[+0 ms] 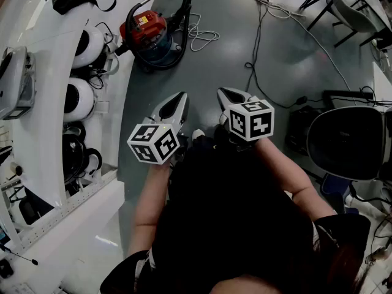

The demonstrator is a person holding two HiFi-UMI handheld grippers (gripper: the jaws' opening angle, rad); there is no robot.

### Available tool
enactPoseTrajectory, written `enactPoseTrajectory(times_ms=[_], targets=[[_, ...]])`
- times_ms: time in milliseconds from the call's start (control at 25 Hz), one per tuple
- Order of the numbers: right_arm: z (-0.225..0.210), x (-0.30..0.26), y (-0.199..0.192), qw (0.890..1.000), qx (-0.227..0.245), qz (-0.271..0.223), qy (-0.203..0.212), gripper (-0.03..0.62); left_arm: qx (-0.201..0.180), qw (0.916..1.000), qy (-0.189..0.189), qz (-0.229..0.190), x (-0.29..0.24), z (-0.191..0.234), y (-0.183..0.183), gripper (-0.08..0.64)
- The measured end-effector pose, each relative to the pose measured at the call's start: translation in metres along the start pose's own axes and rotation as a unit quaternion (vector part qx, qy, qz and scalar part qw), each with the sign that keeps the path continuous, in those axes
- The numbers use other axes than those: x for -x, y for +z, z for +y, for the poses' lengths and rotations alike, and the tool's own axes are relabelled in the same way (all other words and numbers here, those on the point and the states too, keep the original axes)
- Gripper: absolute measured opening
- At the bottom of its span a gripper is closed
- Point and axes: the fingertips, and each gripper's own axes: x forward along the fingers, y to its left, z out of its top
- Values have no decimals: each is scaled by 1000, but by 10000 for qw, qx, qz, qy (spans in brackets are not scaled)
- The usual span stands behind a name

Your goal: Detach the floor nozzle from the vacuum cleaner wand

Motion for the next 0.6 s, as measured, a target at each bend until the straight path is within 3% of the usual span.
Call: enactPoseTrajectory(times_ms=[600], targets=[[7, -3, -4, 10000, -42, -62, -60, -3, -9, 9997, -231, -45, 7, -1, 0, 11]])
